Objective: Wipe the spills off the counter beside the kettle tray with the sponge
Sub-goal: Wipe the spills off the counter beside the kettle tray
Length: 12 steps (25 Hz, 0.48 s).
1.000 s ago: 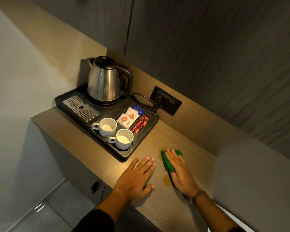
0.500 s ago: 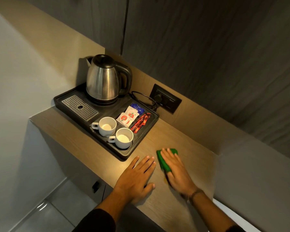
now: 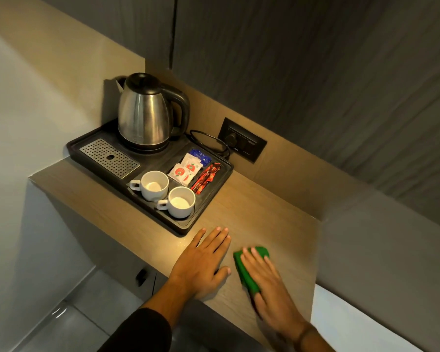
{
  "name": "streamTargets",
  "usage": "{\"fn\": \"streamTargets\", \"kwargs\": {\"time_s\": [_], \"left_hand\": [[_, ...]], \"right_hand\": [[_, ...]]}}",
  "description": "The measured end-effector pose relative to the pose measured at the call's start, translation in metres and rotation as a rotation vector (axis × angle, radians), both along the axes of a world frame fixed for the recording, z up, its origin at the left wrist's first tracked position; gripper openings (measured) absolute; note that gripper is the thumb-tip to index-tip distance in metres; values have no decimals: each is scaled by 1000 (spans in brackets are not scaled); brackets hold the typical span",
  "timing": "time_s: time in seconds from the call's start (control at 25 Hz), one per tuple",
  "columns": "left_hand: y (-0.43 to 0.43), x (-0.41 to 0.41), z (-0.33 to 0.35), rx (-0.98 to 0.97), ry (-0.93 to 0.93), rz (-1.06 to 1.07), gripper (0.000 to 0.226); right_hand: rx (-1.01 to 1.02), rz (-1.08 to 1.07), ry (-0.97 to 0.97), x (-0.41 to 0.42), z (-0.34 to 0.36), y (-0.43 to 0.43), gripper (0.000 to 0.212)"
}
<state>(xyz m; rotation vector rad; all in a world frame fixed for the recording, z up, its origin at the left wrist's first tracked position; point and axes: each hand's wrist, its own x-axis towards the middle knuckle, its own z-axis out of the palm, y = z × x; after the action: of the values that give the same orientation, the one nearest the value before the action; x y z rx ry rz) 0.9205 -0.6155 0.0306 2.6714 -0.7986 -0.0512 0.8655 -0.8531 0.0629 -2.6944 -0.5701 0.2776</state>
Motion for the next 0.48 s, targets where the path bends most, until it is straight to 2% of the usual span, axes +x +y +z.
{"fn": "streamTargets", "kwargs": {"time_s": [0.08, 0.16, 0.28, 0.36, 0.48], "left_hand": [[0, 1, -1, -10, 0, -1, 76], [1, 0, -3, -5, -2, -6, 76], [2, 2, -3, 5, -2, -18, 76], [1, 2, -4, 7, -13, -17, 77], [1, 1, -6, 2, -13, -15, 77]], "right_hand": [[-28, 27, 5, -41, -1, -38, 68], [-18, -56, -22, -38, 4, -65, 69], [16, -299, -91, 15, 16, -43, 69], [30, -380, -69, 36, 21, -8, 75], [18, -167, -36, -13, 2, 9, 76]]}}
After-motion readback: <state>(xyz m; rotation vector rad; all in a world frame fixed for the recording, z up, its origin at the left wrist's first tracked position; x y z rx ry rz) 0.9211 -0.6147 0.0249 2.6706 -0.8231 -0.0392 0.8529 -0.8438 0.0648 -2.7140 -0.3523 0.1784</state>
